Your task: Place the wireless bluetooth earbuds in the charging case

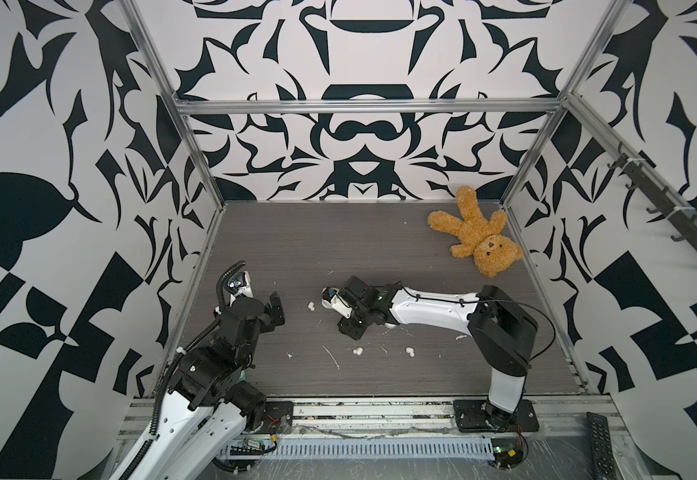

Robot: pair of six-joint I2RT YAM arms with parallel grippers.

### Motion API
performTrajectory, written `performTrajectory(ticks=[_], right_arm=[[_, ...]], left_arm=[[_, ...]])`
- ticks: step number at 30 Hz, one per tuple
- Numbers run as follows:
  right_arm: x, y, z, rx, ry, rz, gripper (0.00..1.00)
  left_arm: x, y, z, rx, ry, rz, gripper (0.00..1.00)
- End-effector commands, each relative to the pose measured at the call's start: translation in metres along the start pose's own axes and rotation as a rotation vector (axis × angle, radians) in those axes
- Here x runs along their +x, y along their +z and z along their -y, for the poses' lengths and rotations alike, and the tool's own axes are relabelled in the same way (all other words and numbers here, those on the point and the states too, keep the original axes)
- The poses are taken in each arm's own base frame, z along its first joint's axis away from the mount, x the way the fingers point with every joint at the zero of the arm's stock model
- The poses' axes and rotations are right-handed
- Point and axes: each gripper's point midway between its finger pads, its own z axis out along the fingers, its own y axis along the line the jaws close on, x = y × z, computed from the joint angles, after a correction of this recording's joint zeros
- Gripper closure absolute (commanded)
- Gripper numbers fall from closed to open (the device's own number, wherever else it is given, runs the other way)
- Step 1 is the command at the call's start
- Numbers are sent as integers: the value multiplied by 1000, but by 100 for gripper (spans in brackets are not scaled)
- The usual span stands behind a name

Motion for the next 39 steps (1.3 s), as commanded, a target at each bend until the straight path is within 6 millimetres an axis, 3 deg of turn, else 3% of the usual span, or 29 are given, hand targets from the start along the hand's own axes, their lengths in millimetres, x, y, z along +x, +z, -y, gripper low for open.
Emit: performTrajectory(ticks=[1, 16, 28, 39], right_arm=[[-7, -2, 1, 4, 23, 11, 53], [14, 5, 1, -2, 78, -47, 55], [17, 13, -5, -37, 113, -65, 56], [13, 19, -27, -105, 129, -60, 56]], left_arm=[[1, 0, -4, -17, -8, 4, 1], [1, 1, -3, -12, -8, -1, 1], [2, 2, -2, -11, -7, -6, 1], [2, 1, -2, -10, -8, -4, 1]])
